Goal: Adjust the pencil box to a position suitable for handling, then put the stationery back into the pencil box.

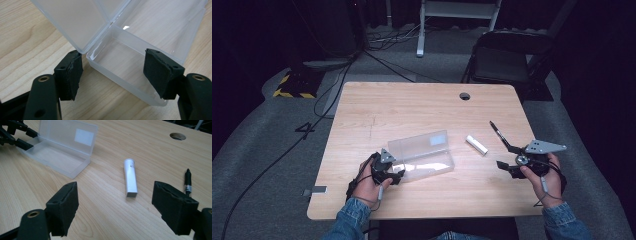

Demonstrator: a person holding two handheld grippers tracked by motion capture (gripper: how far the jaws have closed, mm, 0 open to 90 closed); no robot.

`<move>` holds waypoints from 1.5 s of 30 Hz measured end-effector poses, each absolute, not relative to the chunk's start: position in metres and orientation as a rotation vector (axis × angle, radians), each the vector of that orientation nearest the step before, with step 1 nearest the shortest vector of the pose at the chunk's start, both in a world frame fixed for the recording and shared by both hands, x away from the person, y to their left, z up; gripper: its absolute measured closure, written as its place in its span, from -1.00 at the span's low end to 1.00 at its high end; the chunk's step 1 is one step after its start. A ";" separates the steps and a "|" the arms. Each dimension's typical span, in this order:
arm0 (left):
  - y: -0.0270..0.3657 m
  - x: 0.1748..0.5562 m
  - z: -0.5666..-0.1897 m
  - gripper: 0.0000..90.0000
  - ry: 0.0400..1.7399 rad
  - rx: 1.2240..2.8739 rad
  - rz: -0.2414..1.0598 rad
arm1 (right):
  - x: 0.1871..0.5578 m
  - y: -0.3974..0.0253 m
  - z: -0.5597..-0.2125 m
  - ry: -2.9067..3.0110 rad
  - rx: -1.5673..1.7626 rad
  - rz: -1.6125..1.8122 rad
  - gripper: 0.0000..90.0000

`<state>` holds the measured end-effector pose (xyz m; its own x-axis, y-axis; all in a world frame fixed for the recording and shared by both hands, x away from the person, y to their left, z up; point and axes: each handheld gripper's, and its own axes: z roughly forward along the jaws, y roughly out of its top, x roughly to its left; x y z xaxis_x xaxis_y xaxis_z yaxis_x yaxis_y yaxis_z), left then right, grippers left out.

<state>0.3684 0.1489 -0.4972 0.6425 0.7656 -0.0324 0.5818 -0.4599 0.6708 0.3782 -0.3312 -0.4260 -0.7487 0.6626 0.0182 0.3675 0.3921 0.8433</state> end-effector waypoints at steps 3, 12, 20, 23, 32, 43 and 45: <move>0.145 0.366 -0.497 -0.28 1.020 2.213 0.355 | 0.379 -0.333 -0.426 2.332 0.903 1.293 -0.51; 0.133 0.358 -0.497 -0.28 0.942 2.247 0.322 | 0.382 -0.337 -0.428 2.302 0.949 1.304 -0.47; 0.123 0.345 -0.496 -0.28 0.874 2.273 0.288 | 0.382 -0.344 -0.428 2.307 0.988 1.245 -0.45; 0.121 0.343 -0.496 -0.28 0.856 2.285 0.279 | 0.383 -0.347 -0.428 2.298 1.008 1.233 -0.45; 0.114 0.340 -0.495 -0.28 0.795 2.309 0.257 | 0.385 -0.351 -0.432 2.304 1.039 1.212 -0.45; 0.106 0.336 -0.496 -0.28 0.747 2.316 0.245 | 0.388 -0.350 -0.437 2.315 1.049 1.201 -0.48; 0.106 0.337 -0.496 -0.28 0.743 2.316 0.244 | 0.389 -0.350 -0.437 2.317 1.049 1.197 -0.48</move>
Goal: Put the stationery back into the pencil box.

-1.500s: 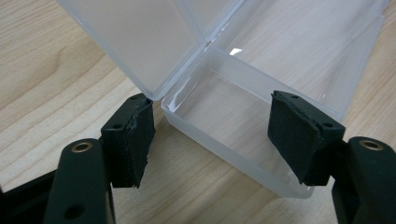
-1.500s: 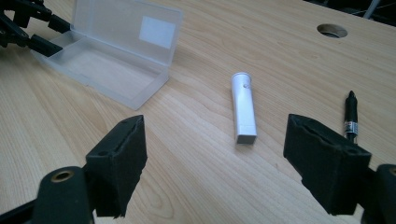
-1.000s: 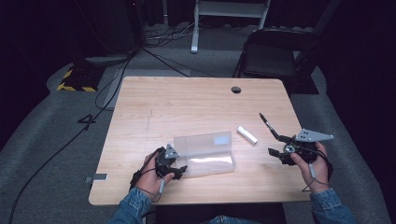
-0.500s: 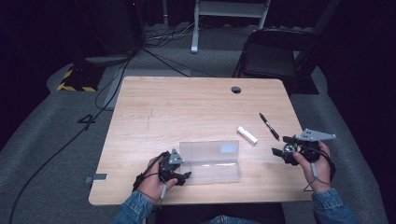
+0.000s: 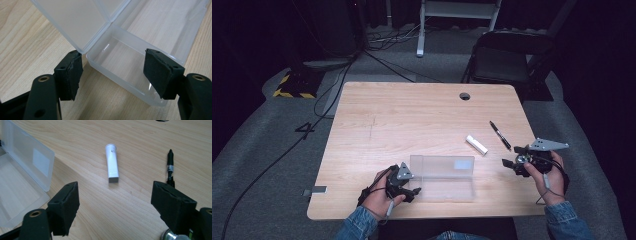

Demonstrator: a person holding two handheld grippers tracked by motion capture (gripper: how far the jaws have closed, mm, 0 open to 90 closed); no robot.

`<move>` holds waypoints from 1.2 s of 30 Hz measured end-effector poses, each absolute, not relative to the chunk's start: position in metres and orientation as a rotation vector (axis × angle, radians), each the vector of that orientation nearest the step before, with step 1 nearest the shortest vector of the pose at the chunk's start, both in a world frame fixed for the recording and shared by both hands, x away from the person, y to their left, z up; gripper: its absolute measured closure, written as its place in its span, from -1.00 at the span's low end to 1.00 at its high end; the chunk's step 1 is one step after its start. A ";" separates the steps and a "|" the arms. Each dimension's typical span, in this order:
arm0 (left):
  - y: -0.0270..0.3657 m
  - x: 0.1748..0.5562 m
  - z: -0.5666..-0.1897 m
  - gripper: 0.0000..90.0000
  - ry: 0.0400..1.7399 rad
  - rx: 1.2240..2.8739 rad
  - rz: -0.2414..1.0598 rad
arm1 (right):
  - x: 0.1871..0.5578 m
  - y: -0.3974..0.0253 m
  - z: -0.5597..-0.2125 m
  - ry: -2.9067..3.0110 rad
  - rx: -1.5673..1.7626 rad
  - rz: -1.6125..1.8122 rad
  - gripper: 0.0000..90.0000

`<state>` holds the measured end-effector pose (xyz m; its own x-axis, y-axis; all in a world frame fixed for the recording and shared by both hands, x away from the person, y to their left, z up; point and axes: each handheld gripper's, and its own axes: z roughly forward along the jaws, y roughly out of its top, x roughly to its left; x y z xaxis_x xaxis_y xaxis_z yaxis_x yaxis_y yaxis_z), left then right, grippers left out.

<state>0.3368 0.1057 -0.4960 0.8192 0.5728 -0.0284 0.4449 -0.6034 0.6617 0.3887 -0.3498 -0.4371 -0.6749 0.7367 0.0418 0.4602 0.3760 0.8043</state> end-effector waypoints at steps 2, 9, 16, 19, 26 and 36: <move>0.105 0.337 -0.496 -0.29 0.737 2.317 0.248 | 0.389 -0.350 -0.438 2.319 1.053 1.192 -0.49; 0.104 0.339 -0.496 -0.38 0.763 2.320 0.260 | 0.390 -0.352 -0.440 2.319 1.065 1.191 -0.51; 0.110 0.339 -0.486 -0.50 0.766 2.232 0.281 | 0.391 -0.353 -0.440 2.319 1.066 1.191 -0.53; 0.115 0.338 -0.483 -0.50 0.770 2.218 0.296 | 0.391 -0.353 -0.439 2.311 1.073 1.197 -0.53; 0.132 0.335 -0.474 -0.45 0.810 2.159 0.338 | 0.394 -0.356 -0.437 2.301 1.086 1.198 -0.55; 0.163 0.323 -0.473 -0.40 0.919 2.140 0.358 | 0.408 -0.353 -0.435 2.287 1.110 1.203 -0.63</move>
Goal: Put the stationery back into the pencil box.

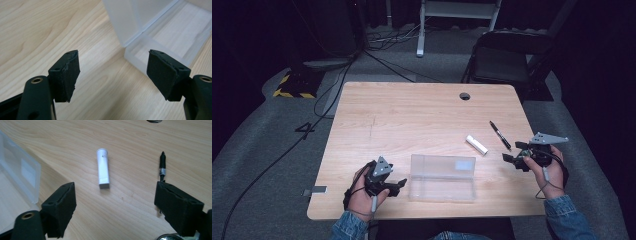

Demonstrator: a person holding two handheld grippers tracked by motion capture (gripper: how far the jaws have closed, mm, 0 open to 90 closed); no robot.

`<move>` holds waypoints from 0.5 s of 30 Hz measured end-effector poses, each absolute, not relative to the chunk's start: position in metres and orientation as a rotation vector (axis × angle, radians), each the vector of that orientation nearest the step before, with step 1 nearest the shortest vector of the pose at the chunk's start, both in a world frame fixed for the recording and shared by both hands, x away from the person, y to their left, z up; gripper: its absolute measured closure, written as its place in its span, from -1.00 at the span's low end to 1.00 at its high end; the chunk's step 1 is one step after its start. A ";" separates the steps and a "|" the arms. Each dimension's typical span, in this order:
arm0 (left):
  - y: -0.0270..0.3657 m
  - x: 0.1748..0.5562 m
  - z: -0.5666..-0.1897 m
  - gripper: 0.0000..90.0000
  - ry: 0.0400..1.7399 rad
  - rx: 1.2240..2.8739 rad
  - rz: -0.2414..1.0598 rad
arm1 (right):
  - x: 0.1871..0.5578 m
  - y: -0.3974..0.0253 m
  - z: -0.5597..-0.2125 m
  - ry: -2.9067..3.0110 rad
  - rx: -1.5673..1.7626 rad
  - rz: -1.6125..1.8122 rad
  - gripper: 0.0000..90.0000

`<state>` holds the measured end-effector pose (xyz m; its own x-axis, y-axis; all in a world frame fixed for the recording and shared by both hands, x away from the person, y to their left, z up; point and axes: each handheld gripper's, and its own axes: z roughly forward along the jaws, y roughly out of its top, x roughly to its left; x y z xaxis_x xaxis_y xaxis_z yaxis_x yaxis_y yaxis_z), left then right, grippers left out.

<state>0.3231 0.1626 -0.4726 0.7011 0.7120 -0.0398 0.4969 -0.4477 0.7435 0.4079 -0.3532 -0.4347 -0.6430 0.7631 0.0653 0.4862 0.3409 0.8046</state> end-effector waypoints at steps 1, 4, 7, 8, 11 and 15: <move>0.165 0.322 -0.473 -0.40 0.939 2.135 0.363 | 0.412 -0.353 -0.434 2.275 1.123 1.203 -0.64; 0.173 0.318 -0.479 -0.44 0.992 2.182 0.399 | 0.421 -0.350 -0.433 2.265 1.145 1.210 -0.64; 0.179 0.317 -0.485 -0.45 1.061 2.220 0.417 | 0.426 -0.346 -0.433 2.262 1.146 1.199 -0.56; 0.180 0.317 -0.486 -0.45 1.073 2.215 0.419 | 0.427 -0.344 -0.433 2.266 1.149 1.200 -0.51; 0.186 0.316 -0.489 -0.48 1.106 2.204 0.438 | 0.430 -0.339 -0.433 2.280 1.129 1.192 -0.43; 0.194 0.319 -0.494 -0.48 1.153 2.185 0.448 | 0.434 -0.335 -0.434 2.301 1.140 1.180 -0.30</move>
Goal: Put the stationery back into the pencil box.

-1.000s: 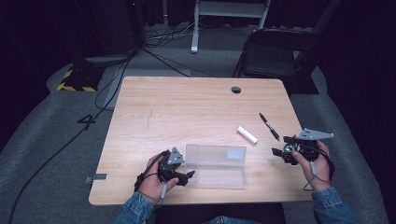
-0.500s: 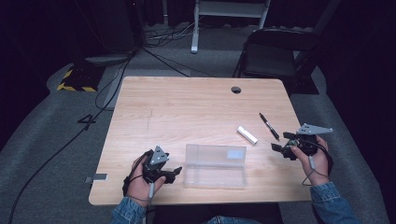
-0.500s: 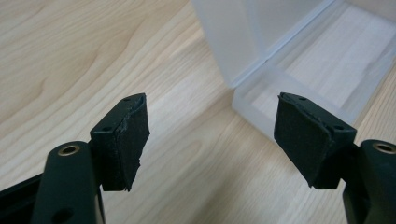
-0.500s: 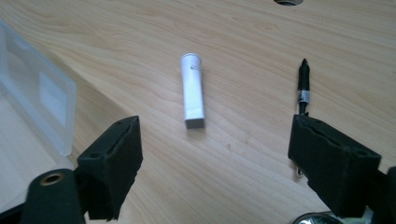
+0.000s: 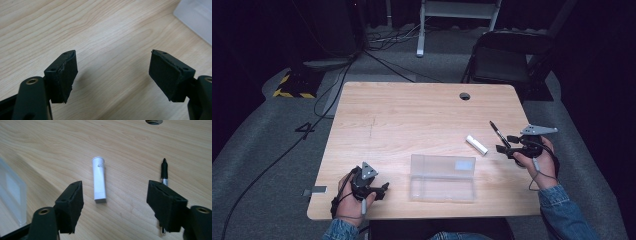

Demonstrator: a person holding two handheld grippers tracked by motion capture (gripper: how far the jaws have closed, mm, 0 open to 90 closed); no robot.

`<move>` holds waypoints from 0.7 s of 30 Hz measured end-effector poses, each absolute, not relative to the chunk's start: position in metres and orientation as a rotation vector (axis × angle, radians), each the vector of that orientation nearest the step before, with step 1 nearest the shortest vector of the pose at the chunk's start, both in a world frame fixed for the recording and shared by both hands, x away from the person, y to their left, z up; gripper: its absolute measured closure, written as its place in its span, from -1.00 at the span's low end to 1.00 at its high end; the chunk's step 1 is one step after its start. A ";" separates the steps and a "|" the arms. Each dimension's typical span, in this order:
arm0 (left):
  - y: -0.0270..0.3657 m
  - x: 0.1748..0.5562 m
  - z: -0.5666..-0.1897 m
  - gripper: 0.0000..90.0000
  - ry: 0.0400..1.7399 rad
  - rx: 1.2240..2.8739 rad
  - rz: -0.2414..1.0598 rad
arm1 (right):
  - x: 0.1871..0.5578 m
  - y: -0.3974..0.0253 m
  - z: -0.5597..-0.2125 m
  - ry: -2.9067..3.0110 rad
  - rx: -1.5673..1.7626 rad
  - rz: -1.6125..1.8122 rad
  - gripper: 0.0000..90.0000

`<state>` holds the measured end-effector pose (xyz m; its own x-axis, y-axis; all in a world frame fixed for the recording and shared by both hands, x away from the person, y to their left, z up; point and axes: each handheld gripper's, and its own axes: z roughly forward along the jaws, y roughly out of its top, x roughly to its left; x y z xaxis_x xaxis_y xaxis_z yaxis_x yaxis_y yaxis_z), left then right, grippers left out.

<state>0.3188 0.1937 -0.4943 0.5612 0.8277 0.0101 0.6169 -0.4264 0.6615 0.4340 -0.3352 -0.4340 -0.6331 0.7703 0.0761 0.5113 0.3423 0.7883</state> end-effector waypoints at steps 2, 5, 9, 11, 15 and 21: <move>0.196 0.320 -0.497 -0.49 1.165 2.181 0.451 | 0.439 -0.336 -0.435 2.300 1.135 1.175 -0.23; 0.201 0.323 -0.501 -0.54 1.182 2.149 0.435 | 0.445 -0.338 -0.437 2.300 1.166 1.146 -0.07; 0.206 0.326 -0.504 -0.58 1.178 2.123 0.452 | 0.454 -0.342 -0.440 2.288 1.219 1.110 0.07; 0.206 0.327 -0.504 -0.61 1.175 2.117 0.452 | 0.459 -0.344 -0.441 2.279 1.224 1.074 0.12; 0.206 0.328 -0.505 -0.62 1.179 2.112 0.450 | 0.470 -0.346 -0.443 2.275 1.245 1.018 0.21; 0.205 0.330 -0.505 -0.64 1.181 2.116 0.453 | 0.497 -0.342 -0.446 2.313 1.291 0.924 0.33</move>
